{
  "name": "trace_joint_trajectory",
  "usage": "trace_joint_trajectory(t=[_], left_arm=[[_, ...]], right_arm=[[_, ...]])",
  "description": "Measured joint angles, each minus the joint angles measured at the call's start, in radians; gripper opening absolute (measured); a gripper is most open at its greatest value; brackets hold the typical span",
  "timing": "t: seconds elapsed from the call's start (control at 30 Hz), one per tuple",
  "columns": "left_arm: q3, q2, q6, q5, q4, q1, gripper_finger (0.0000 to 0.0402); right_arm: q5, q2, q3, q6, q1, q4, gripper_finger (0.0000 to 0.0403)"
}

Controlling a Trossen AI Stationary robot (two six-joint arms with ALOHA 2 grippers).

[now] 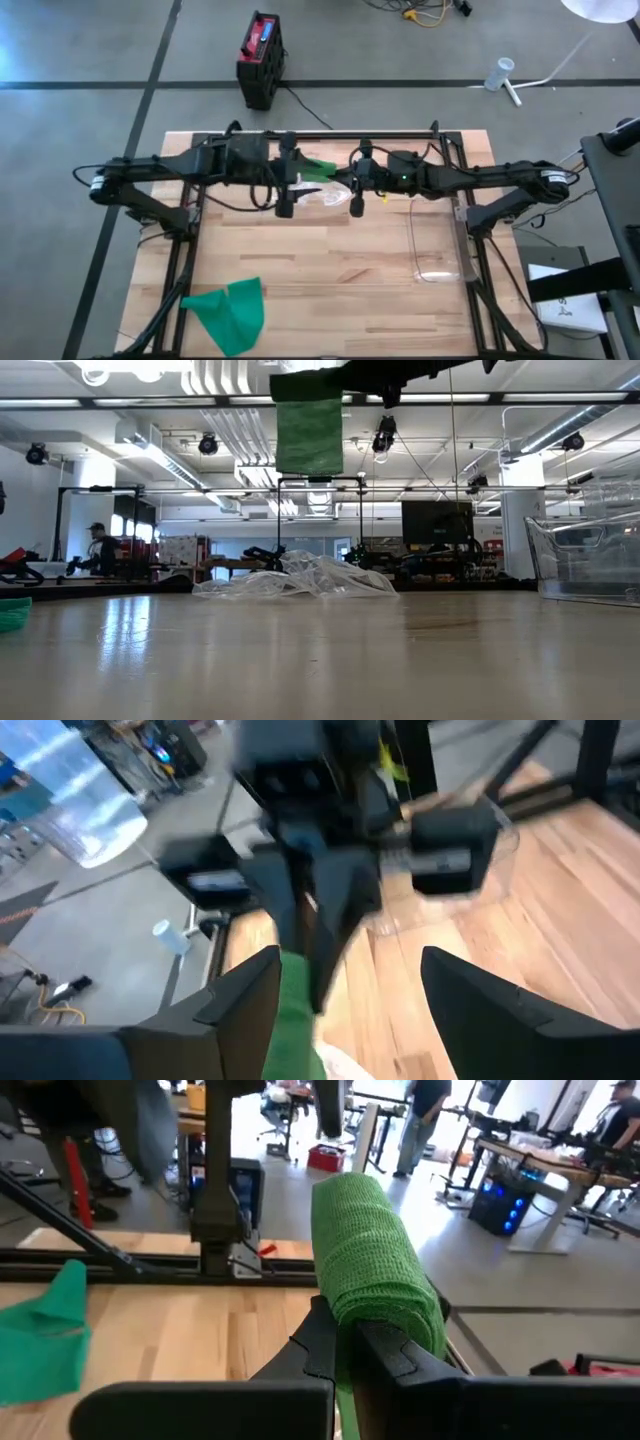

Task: Roll bandage
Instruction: Roll the green bandage

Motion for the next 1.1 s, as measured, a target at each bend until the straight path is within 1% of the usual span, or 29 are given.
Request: trace_joint_trajectory(t=[0.23,0.43,0.53,0.67,0.73,0.87,1.03,1.1], left_arm=[[-0.006,0.067,0.025,0.000,-0.017,0.000,0.0220],[0.007,0.095,0.025,-0.004,-0.017,0.001,0.0210],[0.025,0.089,0.025,-0.003,-0.021,-0.004,0.0208],[0.055,0.046,0.025,-0.010,-0.058,-0.005,0.0210],[0.054,0.022,0.017,-0.031,-0.081,-0.005,0.0213],[0.028,-0.004,-0.014,-0.032,-0.088,-0.005,0.0218],[0.008,0.023,-0.023,-0.030,-0.086,-0.004,0.0222],[0.008,0.047,-0.016,-0.030,-0.060,-0.004,0.0221]], right_arm=[[-0.001,0.003,0.018,0.003,0.000,0.000,0.0003],[0.000,0.003,0.018,0.010,0.001,-0.008,0.0003],[-0.001,0.003,0.018,0.011,0.002,-0.004,0.0003],[-0.002,0.003,0.018,0.011,0.002,-0.012,0.0003],[-0.003,0.003,0.018,0.010,0.002,-0.017,0.0003],[-0.004,0.003,0.018,0.010,0.003,-0.017,0.0003],[-0.004,0.005,0.018,0.009,0.003,-0.020,0.0003],[-0.004,0.011,0.018,0.010,0.003,-0.019,0.0003]])
